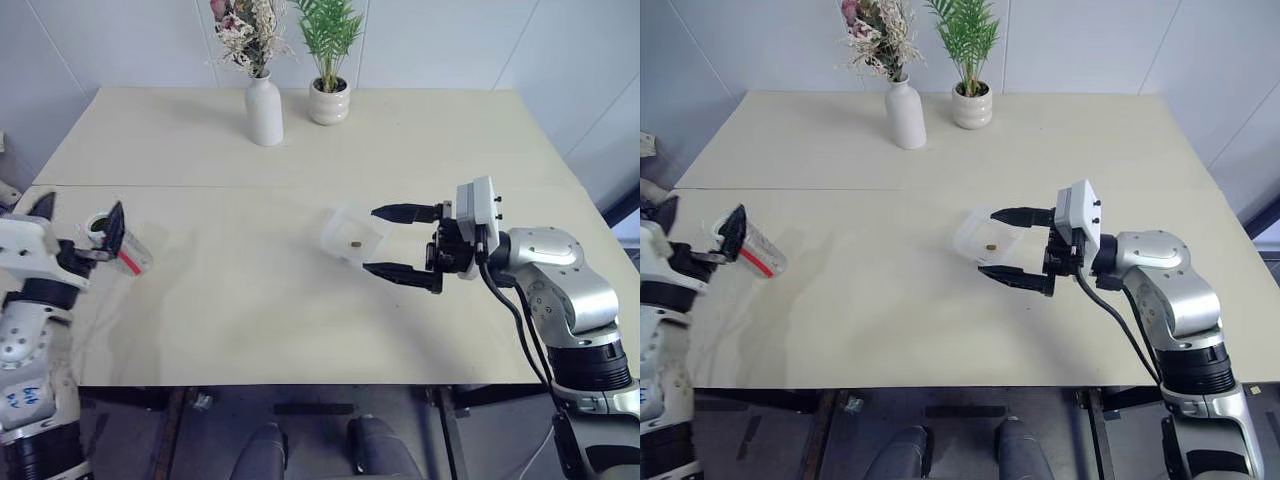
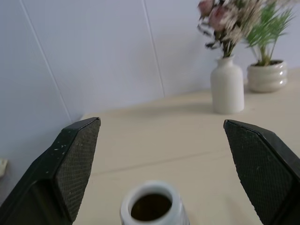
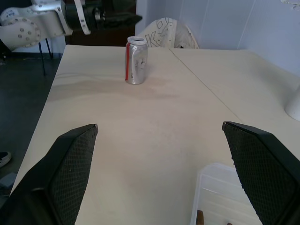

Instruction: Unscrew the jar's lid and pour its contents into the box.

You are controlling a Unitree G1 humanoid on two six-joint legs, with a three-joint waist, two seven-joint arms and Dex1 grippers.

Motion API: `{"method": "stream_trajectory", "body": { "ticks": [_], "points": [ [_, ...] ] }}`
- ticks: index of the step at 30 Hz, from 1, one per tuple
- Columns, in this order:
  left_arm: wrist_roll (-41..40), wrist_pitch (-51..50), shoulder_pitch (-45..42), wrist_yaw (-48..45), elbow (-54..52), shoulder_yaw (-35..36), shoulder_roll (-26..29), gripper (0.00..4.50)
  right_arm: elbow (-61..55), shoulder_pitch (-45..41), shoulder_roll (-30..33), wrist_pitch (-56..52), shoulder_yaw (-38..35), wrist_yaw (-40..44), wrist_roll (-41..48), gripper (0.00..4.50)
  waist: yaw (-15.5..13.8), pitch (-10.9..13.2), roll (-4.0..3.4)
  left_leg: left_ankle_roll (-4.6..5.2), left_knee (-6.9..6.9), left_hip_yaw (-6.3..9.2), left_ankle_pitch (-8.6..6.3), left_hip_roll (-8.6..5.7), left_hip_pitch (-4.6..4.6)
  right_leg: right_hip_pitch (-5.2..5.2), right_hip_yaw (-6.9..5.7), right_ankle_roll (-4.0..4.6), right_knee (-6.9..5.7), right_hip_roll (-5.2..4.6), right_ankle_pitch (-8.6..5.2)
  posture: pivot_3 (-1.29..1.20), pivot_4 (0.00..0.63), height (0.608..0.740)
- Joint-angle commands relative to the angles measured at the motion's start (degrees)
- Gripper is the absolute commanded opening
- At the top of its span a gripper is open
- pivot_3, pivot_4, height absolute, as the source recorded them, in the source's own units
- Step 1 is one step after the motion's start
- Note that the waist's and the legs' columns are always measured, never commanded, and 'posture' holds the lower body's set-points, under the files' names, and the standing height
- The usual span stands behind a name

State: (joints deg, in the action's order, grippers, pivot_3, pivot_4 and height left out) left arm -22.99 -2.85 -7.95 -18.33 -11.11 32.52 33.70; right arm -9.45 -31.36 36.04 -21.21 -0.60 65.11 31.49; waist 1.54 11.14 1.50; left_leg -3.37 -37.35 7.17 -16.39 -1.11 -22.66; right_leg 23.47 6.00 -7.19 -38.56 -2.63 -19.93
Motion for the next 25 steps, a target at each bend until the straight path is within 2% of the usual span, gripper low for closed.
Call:
{"method": "stream_trajectory", "body": {
  "ticks": [1, 6, 11, 16, 25],
  "points": [
    [-5.2, -3.5, -1.6, -11.3, -7.7, -5.1, 6.8, 4.48, -1.6, 0.3, 3.1, -0.6, -4.6, -0.2, 1.7, 4.5, -0.2, 0.0, 0.0, -0.02, 0.05, -0.04, 0.02, 0.0, 0.0, 0.0, -0.02, 0.01, 0.04, 0.01, 0.0, 0.0, 0.15, 0.74],
    [-9.1, -7.0, 3.2, -28.9, -8.9, -10.3, 15.6, 4.48, -1.7, 2.4, 8.1, -2.1, -7.9, 1.5, 3.2, 4.5, 0.2, 0.0, -0.08, 0.06, 0.37, -0.04, 0.04, -0.04, -0.04, -0.07, -0.09, 0.01, 0.52, -0.01, 0.01, 0.0, 0.15, 0.74],
    [-5.4, -0.2, 10.6, -43.2, -3.6, -8.7, 21.0, 4.48, -2.1, 6.7, 12.4, 0.3, -9.9, 3.5, 1.1, 4.5, 1.0, 0.1, -0.2, 0.04, 0.67, -0.24, 0.04, 0.25, -0.02, 0.09, 0.02, 0.15, 0.62, 0.14, -0.07, 0.0, 0.15, 0.74],
    [-5.7, 1.1, 9.2, -41.6, 1.8, -5.9, 19.0, 4.48, -4.8, 10.6, 15.0, 0.8, -11.3, 4.1, 1.3, 4.5, 0.6, 0.1, -0.27, -0.01, 0.94, -0.3, 0.08, 0.28, 0.18, 0.02, 0.02, 0.23, 0.67, 0.16, -0.12, 0.0, 0.15, 0.74],
    [-3.3, 2.1, 6.8, -39.6, 2.0, -10.5, 14.4, 4.48, -7.4, 11.9, 14.3, 0.0, -11.1, 0.9, 1.6, 4.5, 0.1, 0.1, -0.26, -0.02, 0.9, -0.28, 0.08, 0.26, 0.27, -0.11, 0.02, 0.2, 0.64, 0.11, -0.1, 0.0, 0.15, 0.74]
  ]
}}
